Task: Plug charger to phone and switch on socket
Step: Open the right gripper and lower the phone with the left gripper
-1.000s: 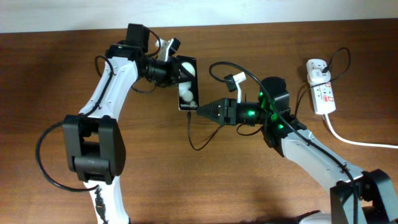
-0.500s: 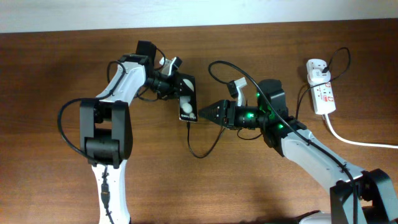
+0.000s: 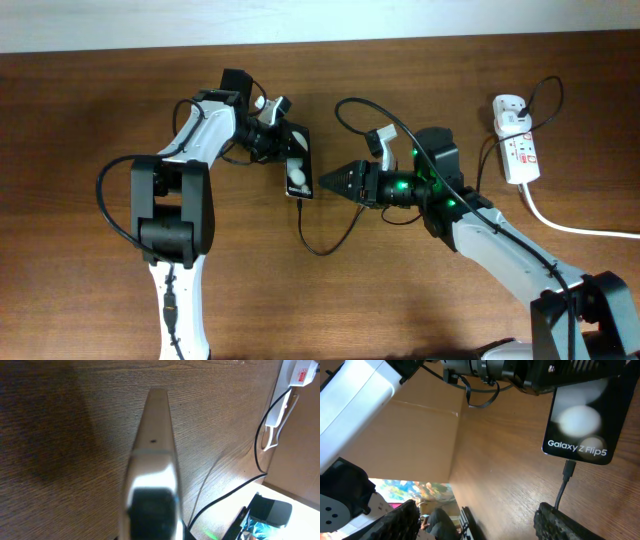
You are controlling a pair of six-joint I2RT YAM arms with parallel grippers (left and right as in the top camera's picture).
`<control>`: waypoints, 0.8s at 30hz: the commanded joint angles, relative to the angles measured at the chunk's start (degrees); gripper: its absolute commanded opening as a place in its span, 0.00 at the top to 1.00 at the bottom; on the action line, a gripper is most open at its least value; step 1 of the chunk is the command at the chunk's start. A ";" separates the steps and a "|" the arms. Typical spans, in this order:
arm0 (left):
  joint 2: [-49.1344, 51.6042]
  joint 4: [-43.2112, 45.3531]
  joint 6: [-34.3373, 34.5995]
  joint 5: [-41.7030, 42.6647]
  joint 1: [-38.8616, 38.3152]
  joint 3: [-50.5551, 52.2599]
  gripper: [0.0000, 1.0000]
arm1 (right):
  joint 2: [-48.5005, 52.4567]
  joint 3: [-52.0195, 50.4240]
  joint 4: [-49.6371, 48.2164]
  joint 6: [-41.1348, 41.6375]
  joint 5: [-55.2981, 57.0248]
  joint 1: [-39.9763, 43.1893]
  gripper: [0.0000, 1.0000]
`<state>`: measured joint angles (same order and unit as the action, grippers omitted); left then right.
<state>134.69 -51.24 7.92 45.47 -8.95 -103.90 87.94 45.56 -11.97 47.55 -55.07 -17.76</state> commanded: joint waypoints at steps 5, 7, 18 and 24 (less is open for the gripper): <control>0.42 -0.74 1.49 -3.80 -0.28 -0.04 1.00 | 0.37 0.35 -0.15 -0.79 0.26 0.15 0.23; 0.42 -0.74 1.49 -3.80 -0.28 -0.04 0.99 | 0.37 0.35 -0.15 -0.79 0.26 0.15 0.23; 0.42 -1.77 1.49 -10.36 -2.01 0.00 0.96 | 0.37 0.35 -0.17 -0.79 0.26 0.15 0.23; 0.42 -1.79 1.46 -11.47 -2.16 0.00 0.86 | 0.37 0.35 -0.15 -0.79 0.24 0.15 0.23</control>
<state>134.69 -53.17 10.00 35.40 -10.92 -103.90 87.94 45.56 -11.97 47.55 -55.07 -17.76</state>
